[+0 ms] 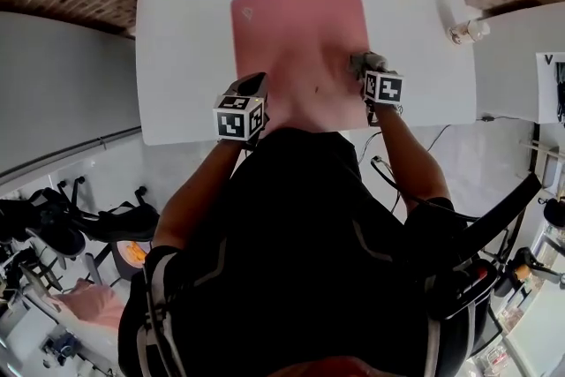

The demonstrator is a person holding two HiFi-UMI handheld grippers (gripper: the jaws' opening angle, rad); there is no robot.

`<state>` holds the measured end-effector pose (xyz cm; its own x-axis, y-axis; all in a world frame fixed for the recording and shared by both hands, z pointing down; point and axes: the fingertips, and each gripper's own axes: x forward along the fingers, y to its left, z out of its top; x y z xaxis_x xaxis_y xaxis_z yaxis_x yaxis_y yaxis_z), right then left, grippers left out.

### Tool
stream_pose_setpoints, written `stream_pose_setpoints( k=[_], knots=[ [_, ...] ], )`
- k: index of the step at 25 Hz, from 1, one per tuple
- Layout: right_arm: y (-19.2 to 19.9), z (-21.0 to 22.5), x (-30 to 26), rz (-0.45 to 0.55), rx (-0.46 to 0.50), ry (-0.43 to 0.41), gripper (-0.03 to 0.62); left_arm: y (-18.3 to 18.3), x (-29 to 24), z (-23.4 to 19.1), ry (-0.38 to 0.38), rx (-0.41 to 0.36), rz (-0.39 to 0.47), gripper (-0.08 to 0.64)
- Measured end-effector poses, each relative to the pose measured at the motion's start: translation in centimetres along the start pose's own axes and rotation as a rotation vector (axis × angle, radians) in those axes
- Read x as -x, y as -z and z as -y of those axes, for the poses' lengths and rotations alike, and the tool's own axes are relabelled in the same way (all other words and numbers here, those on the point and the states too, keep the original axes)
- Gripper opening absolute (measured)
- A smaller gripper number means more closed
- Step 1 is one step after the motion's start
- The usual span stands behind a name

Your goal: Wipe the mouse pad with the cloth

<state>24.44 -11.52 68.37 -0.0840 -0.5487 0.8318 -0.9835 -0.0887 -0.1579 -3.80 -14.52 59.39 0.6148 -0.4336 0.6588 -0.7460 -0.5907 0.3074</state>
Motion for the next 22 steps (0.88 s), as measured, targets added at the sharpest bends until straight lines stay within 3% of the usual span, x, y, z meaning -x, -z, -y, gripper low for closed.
stream_pose_setpoints(
  k=[3, 7, 12, 18, 22],
  knots=[
    [-1.9, -1.0, 0.7, 0.03, 0.041, -0.019, 0.031, 0.1, 0.1, -0.4, -0.017, 0.03, 0.011, 0.0],
    [-5.7, -6.0, 1.1, 0.077, 0.167, -0.077, 0.031, 0.2, 1.3, -1.6, -0.068, 0.077, 0.039, 0.0],
    [-8.8, -17.0, -0.8, 0.093, 0.296, -0.276, 0.031, 1.1, 3.9, -4.1, -0.153, 0.142, 0.057, 0.0],
    [-8.4, -29.0, -4.4, 0.038, 0.422, -0.442, 0.031, 3.5, 7.5, -7.1, -0.271, 0.21, 0.045, 0.0],
    [-6.9, -33.0, -7.0, -0.022, 0.478, -0.48, 0.031, 4.3, 9.2, -8.0, -0.313, 0.23, 0.029, 0.0]
  ],
)
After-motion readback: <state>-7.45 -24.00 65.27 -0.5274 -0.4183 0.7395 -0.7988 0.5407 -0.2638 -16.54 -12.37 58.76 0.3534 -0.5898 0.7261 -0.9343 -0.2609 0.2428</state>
